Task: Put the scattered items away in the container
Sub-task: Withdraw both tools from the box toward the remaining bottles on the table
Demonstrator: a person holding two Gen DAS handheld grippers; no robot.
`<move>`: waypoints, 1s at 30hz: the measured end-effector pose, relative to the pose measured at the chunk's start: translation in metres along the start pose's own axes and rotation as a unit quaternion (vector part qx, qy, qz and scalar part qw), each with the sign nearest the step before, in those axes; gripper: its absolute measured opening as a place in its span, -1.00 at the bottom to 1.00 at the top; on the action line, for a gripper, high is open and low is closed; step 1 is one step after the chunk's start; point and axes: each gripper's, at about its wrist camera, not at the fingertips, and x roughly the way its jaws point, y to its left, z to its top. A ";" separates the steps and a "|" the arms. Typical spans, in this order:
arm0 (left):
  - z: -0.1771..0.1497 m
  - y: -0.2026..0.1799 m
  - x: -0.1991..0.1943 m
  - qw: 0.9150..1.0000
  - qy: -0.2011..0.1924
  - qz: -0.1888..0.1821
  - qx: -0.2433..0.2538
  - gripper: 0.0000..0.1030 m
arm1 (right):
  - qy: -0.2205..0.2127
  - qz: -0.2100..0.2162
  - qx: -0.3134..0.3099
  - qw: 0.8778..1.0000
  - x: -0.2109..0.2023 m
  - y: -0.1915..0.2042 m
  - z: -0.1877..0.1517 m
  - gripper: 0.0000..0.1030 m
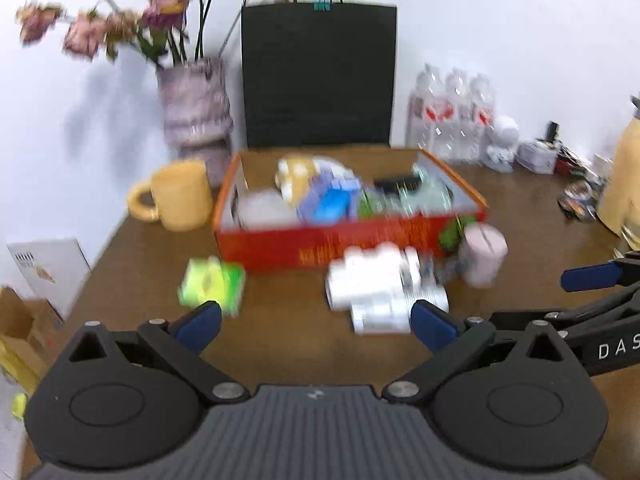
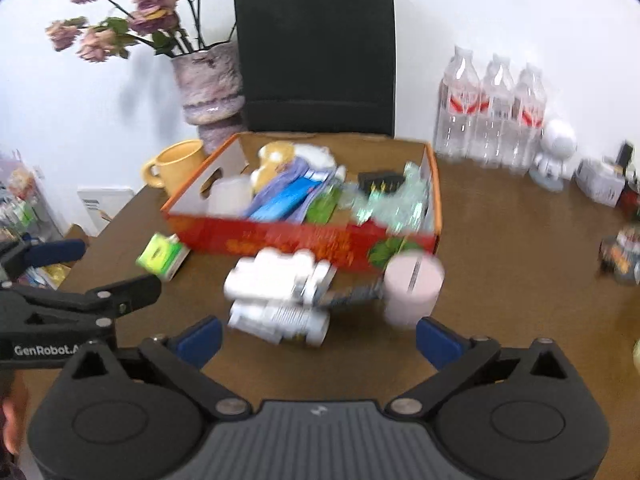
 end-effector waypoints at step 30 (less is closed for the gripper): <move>-0.105 0.002 0.013 0.999 0.028 0.025 -0.021 1.00 | -0.042 -0.052 -0.019 0.998 0.026 0.012 -0.123 1.00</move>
